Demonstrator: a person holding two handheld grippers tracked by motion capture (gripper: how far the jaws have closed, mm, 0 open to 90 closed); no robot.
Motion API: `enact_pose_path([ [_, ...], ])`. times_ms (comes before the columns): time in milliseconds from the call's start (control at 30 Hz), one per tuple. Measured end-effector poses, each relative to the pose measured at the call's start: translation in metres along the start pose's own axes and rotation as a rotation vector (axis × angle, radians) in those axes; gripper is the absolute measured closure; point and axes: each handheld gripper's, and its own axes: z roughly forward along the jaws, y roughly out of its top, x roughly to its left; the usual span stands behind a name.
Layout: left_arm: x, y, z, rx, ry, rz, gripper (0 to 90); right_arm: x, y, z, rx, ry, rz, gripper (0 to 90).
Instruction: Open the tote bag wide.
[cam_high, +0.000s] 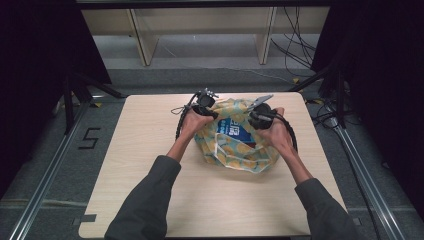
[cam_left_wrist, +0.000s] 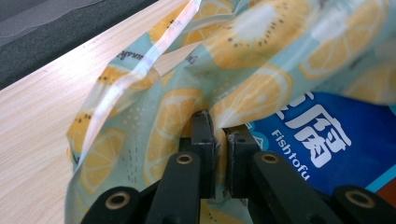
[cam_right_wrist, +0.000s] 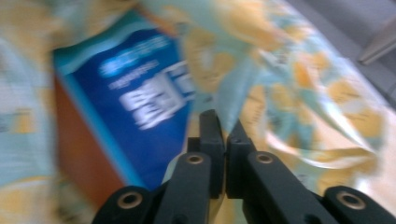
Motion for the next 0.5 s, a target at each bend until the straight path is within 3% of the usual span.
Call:
enact_pose_path([
  [33, 0.0, 0.0, 0.0, 0.0, 0.0, 0.0, 84.3, -0.008, 0.002, -0.001, -0.007, -0.014, 0.03, 90.0],
  [67, 0.001, 0.0, 0.0, -0.003, -0.007, 0.001, 84.3, -0.008, 0.002, -0.001, -0.007, -0.014, 0.03, 90.0],
  [133, 0.001, 0.0, 0.001, -0.009, -0.018, 0.002, 84.4, -0.028, 0.007, -0.001, -0.038, -0.043, 0.083, 90.0],
  [167, -0.001, 0.0, 0.003, -0.019, -0.026, 0.005, 84.5, -0.045, 0.009, 0.002, -0.044, -0.072, 0.107, 90.0],
  [200, -0.001, 0.0, 0.003, -0.019, -0.026, 0.005, 84.4, -0.045, 0.009, 0.002, -0.044, -0.072, 0.107, 90.0],
  [233, -0.006, 0.001, 0.007, -0.019, -0.018, 0.022, 84.4, -0.054, 0.01, 0.009, -0.048, -0.076, 0.121, 90.0],
  [367, -0.009, 0.002, 0.016, 0.009, 0.018, 0.063, 84.2, -0.061, 0.008, 0.028, -0.004, -0.097, 0.129, 90.0],
  [433, -0.008, 0.001, 0.026, 0.024, 0.026, 0.044, 83.9, -0.063, 0.002, 0.047, 0.054, -0.112, 0.123, 90.0],
  [500, -0.007, 0.0, 0.029, 0.028, 0.032, 0.04, 83.8, -0.061, 0.0, 0.052, 0.08, -0.128, 0.126, 89.9],
])
